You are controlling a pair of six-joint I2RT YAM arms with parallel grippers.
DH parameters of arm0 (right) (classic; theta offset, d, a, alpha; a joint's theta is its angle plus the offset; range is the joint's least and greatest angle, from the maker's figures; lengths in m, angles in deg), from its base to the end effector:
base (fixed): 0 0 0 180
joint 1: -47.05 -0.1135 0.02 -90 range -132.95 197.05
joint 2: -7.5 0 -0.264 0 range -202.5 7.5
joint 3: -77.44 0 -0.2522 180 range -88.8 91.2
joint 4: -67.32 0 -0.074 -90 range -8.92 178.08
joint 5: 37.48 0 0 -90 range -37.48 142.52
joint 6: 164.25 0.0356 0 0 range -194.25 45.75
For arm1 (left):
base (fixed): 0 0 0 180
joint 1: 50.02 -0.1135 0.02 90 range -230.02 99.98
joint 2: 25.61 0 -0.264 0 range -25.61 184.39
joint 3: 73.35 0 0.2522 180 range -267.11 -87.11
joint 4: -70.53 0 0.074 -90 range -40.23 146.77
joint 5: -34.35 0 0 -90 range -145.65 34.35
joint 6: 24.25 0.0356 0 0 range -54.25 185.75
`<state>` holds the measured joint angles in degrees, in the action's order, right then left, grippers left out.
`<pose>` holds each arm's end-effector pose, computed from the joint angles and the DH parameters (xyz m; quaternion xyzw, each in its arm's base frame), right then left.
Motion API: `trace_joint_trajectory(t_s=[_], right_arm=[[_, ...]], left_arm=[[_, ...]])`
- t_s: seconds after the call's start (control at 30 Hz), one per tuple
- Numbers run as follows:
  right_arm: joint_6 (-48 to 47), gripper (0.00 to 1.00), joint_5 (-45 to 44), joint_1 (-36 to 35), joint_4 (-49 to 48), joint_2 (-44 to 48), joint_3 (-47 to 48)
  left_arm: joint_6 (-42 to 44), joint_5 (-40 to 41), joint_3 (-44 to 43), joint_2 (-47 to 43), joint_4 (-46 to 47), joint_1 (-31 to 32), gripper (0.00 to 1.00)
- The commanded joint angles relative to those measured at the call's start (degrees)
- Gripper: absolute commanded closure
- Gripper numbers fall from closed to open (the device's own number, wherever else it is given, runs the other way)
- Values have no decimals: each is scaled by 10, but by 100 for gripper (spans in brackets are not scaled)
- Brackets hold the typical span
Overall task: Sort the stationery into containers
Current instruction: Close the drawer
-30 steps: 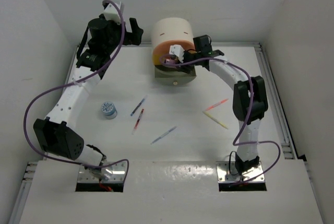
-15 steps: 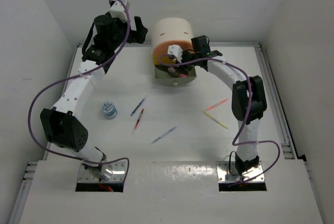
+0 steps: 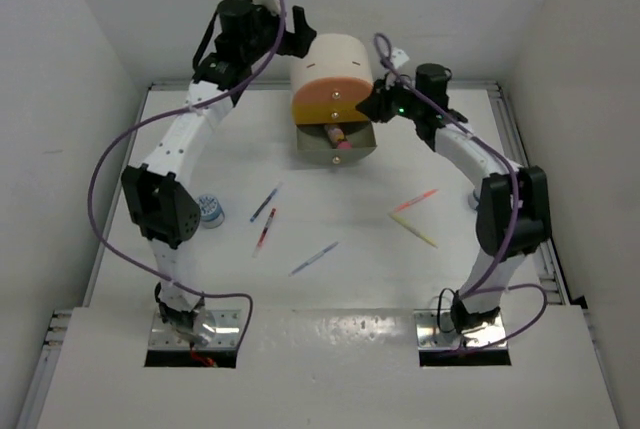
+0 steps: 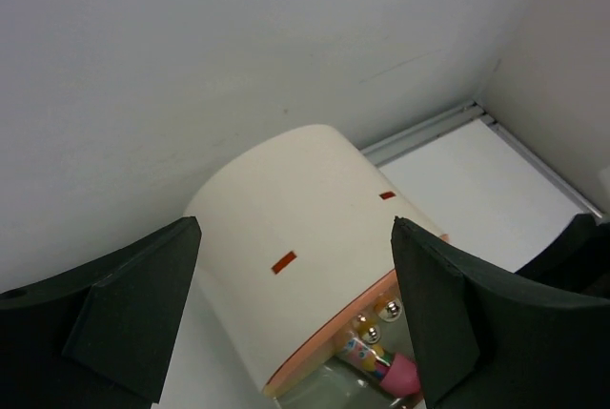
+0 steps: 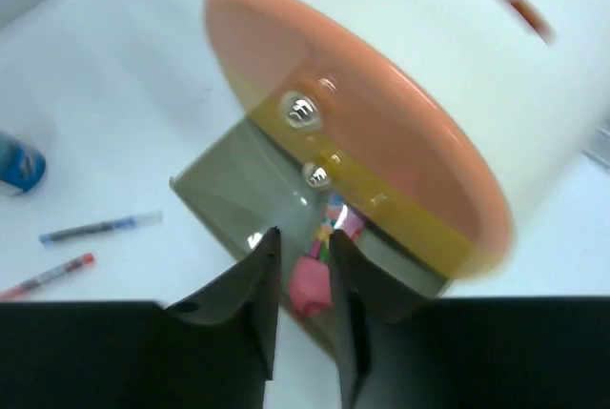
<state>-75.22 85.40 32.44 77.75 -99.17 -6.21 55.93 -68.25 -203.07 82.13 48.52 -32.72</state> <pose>0.4219 0.1299 0.2844 -0.2663 0.7602 0.2960 0.5135 0.4207 -0.1392 0.4593 0.1233 0.6965 -0.2402 0.6649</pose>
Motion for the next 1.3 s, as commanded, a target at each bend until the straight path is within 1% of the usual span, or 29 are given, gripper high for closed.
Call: trace_joint_trajectory(t_s=[0.0,0.03,0.07,0.1,0.13,0.2,0.23,0.27,0.3,0.33,0.37,0.4,0.43,0.47,0.53,0.6,0.63,0.77,0.87,0.9,0.97,1.0,1.07,1.1,1.17,1.2,1.27], right_arm=[[235,79,18,34,-194,72,-149],[264,84,16,34,-226,83,-178],[274,87,15,34,-263,106,-202],[279,91,16,31,-276,114,-220],[269,92,12,25,-288,122,-265],[243,95,-12,3,-344,155,-318],[211,94,-55,-8,-367,167,-372],[190,92,-67,-26,-401,181,-393],[174,89,-82,-34,-410,183,-424],[157,83,-108,-43,-417,188,-434],[158,82,-160,-54,-410,190,-439],[158,80,-178,-58,-397,194,-438],[169,74,-196,-63,-388,195,-439],[178,71,-223,-67,-379,196,-442],[202,67,-230,-73,-399,193,-456],[221,69,-241,-79,-429,185,-476],[230,73,-243,-88,-452,181,-480],[229,80,-279,-120,-475,151,-475],[229,85,-312,-139,-516,118,-470],[235,86,-326,-144,-529,103,-466],[251,90,-363,-148,-536,89,-452],[281,91,-406,-151,-534,83,-447],[310,91,-436,-157,-516,76,-430],[353,90,-457,-159,-499,74,-425],[381,84,-452,-162,-504,69,-427],[387,79,-436,-167,-545,64,-433],[392,79,-440,-176,-593,47,-448]], left_arm=[[17,-24,-56,55,-16,26,12],[18,-27,-66,65,-19,27,13],[23,-30,-75,74,-20,29,13],[28,-33,-89,82,-23,32,14],[33,-33,-92,95,-23,35,15],[38,-36,-93,106,-22,37,16],[34,-37,-93,113,-19,38,16],[34,-40,-93,116,-18,38,16],[34,-39,-93,120,-17,39,16],[45,-31,-94,124,-19,46,16],[50,-3,-96,128,-22,51,15],[57,9,-109,138,-29,56,15],[60,23,-118,144,-44,63,15],[56,44,-124,149,-51,68,15],[45,45,-121,159,-55,75,15],[35,50,-112,162,-47,79,15],[33,51,-103,162,-43,80,15],[30,56,-95,166,-34,83,15],[28,56,-95,171,-31,83,15],[28,53,-95,172,-31,83,15],[28,55,-92,173,-31,83,15],[28,55,-89,173,-31,81,15],[27,55,-79,169,-27,81,15],[28,53,-75,167,-24,81,14],[29,51,-67,164,-17,81,14],[29,51,-66,165,-16,81,14],[29,50,-67,167,-13,80,14]])
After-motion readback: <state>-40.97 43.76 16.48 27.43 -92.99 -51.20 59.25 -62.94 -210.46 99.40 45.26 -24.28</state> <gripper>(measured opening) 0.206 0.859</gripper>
